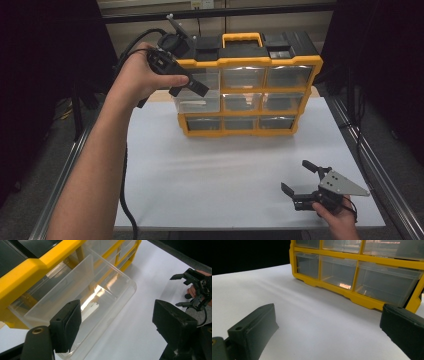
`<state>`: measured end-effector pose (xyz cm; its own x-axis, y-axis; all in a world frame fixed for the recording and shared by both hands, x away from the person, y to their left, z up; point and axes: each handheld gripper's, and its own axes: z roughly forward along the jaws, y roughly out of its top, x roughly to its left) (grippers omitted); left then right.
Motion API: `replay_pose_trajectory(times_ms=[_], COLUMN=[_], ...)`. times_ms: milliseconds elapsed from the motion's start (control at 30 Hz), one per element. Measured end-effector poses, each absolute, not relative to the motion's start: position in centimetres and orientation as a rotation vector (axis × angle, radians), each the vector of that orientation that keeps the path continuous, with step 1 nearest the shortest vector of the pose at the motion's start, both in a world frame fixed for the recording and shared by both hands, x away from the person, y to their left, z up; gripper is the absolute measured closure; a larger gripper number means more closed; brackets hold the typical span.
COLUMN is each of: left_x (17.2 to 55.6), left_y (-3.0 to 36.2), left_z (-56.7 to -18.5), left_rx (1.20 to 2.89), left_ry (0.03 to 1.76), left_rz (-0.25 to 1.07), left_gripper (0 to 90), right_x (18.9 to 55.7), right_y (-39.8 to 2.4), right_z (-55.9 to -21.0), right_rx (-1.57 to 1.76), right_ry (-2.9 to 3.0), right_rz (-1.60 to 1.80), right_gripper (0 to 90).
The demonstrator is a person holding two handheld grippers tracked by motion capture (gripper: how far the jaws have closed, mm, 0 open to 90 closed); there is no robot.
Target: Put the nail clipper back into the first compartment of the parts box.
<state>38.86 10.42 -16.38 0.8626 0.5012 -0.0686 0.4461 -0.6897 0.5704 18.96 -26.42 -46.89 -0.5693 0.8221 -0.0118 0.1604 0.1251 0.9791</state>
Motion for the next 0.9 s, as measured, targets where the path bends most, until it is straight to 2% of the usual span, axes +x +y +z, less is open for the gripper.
replay_pose_trajectory(times_ms=[400,900], left_x=[38.0,37.8], left_y=[10.8,10.8], left_z=[-16.6,-17.0], left_rx=[2.440,2.477], left_ry=[0.657,0.594], left_rz=[0.123,0.122], left_gripper=[31.0,61.1], right_x=[19.0,18.9], right_y=[-26.4,-26.4], right_z=[-46.9,-46.8], right_rx=[0.950,0.947], right_ry=[1.830,1.832], right_rz=[1.480,1.481], right_gripper=[0.2,0.2])
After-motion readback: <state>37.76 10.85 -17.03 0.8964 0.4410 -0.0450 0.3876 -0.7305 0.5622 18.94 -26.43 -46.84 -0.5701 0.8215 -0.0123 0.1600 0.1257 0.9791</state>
